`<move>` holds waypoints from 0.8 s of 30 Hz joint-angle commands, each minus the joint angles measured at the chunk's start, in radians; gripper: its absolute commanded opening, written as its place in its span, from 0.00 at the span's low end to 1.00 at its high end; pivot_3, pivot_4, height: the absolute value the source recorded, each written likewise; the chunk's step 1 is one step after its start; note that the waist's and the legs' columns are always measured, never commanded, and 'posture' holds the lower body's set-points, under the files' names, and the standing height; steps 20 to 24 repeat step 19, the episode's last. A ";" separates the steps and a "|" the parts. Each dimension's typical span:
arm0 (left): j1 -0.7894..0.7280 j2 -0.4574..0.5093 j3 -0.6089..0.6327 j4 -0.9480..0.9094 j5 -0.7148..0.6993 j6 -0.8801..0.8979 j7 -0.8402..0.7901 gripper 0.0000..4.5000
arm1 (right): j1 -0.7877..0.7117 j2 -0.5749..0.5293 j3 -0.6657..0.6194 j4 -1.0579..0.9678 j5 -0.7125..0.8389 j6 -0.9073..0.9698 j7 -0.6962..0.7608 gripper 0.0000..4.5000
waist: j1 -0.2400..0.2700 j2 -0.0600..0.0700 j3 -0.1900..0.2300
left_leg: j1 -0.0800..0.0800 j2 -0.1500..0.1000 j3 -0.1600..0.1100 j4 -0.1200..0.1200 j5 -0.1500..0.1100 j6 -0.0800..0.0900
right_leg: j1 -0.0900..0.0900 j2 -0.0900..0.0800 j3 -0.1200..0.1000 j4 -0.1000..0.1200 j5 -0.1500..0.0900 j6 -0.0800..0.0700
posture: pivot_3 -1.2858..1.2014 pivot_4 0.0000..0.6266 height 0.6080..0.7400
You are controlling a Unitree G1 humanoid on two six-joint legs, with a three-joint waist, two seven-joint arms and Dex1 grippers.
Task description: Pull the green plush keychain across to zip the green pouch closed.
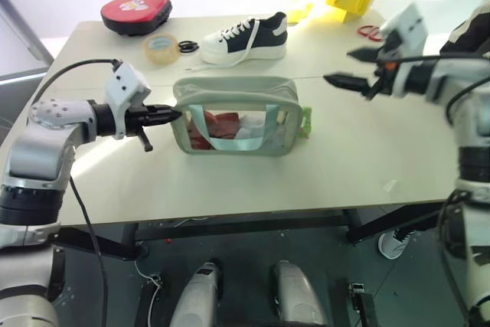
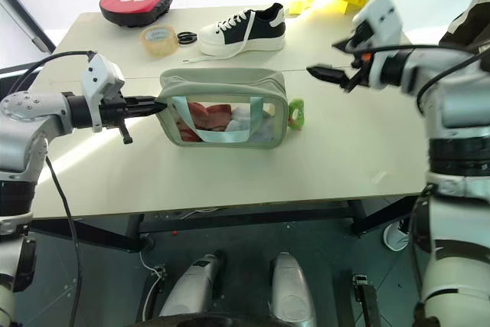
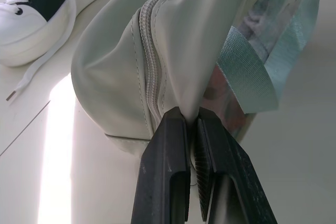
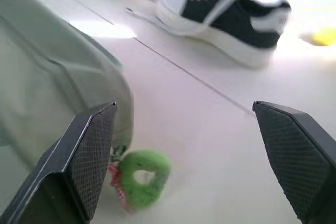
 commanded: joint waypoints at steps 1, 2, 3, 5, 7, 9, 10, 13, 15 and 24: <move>-0.039 0.015 0.058 0.003 -0.038 0.004 -0.013 0.17 | -0.019 -0.024 0.045 -0.078 0.060 -0.012 0.161 1.00 | -0.003 0.000 0.000 | 0.000 0.000 0.000 0.000 0.000 0.000 | 0.000 0.000 0.000 0.000 0.000 0.000 | 0.52 0.24 1.00; -0.045 0.014 0.069 0.003 -0.058 0.017 -0.018 0.24 | -0.018 -0.017 0.051 -0.090 0.063 -0.009 0.166 1.00 | -0.005 0.000 0.000 | 0.000 0.000 0.001 0.000 0.000 0.000 | 0.000 0.000 0.000 0.000 0.000 0.000 | 0.52 0.24 1.00; -0.049 0.014 0.076 0.003 -0.072 0.026 -0.021 0.34 | -0.018 -0.011 0.055 -0.097 0.065 -0.007 0.167 1.00 | -0.004 0.000 0.000 | 0.000 0.000 0.001 0.000 0.000 0.000 | 0.000 0.000 0.000 0.000 0.000 0.000 | 0.52 0.24 1.00; -0.061 0.021 0.101 -0.014 -0.118 0.076 -0.025 0.55 | -0.006 0.006 0.060 -0.109 0.064 -0.013 0.161 1.00 | -0.003 0.000 0.000 | 0.000 0.000 0.001 0.000 0.000 0.000 | -0.001 0.000 0.000 0.000 0.000 0.000 | 0.52 0.24 1.00; -0.077 0.029 0.131 -0.028 -0.161 0.136 -0.019 0.79 | 0.009 0.022 0.058 -0.098 0.053 -0.029 0.145 1.00 | -0.001 0.000 0.000 | 0.000 0.000 0.001 0.000 0.000 0.000 | -0.001 -0.001 0.000 0.000 0.000 0.000 | 0.52 0.24 1.00; -0.079 0.050 0.154 -0.042 -0.187 0.179 -0.018 0.99 | 0.026 0.028 0.054 -0.080 0.040 -0.047 0.135 1.00 | 0.001 0.000 0.000 | 0.000 0.000 0.001 0.000 0.000 0.000 | -0.001 -0.001 0.000 0.000 0.000 0.000 | 0.52 0.24 1.00; -0.077 0.064 0.162 -0.047 -0.191 0.191 -0.018 0.99 | 0.035 0.027 0.054 -0.074 0.032 -0.059 0.133 1.00 | 0.002 0.000 0.000 | 0.000 0.000 0.001 0.000 0.000 0.000 | -0.001 -0.001 0.000 0.000 0.000 0.000 | 0.52 0.24 1.00; -0.108 0.115 0.193 -0.009 -0.206 0.233 -0.017 0.99 | 0.049 0.021 0.043 -0.056 0.028 -0.081 0.128 1.00 | 0.004 0.000 0.000 | 0.000 0.000 0.001 0.000 0.000 0.000 | -0.001 -0.001 0.001 0.000 0.000 0.000 | 0.52 0.24 1.00; -0.117 0.158 0.208 0.021 -0.204 0.224 -0.040 0.99 | 0.053 0.018 0.036 -0.049 0.028 -0.086 0.125 1.00 | 0.003 0.000 0.000 | 0.000 0.000 0.001 0.000 0.000 0.000 | -0.001 -0.001 0.000 0.000 0.000 0.000 | 0.52 0.24 1.00; -0.097 0.212 0.199 0.042 -0.192 0.190 -0.082 0.99 | 0.051 0.019 0.029 -0.035 0.025 -0.085 0.108 1.00 | 0.002 0.000 0.000 | 0.000 0.000 0.002 0.000 0.000 0.000 | -0.001 -0.001 0.001 0.000 0.000 0.000 | 0.52 0.24 1.00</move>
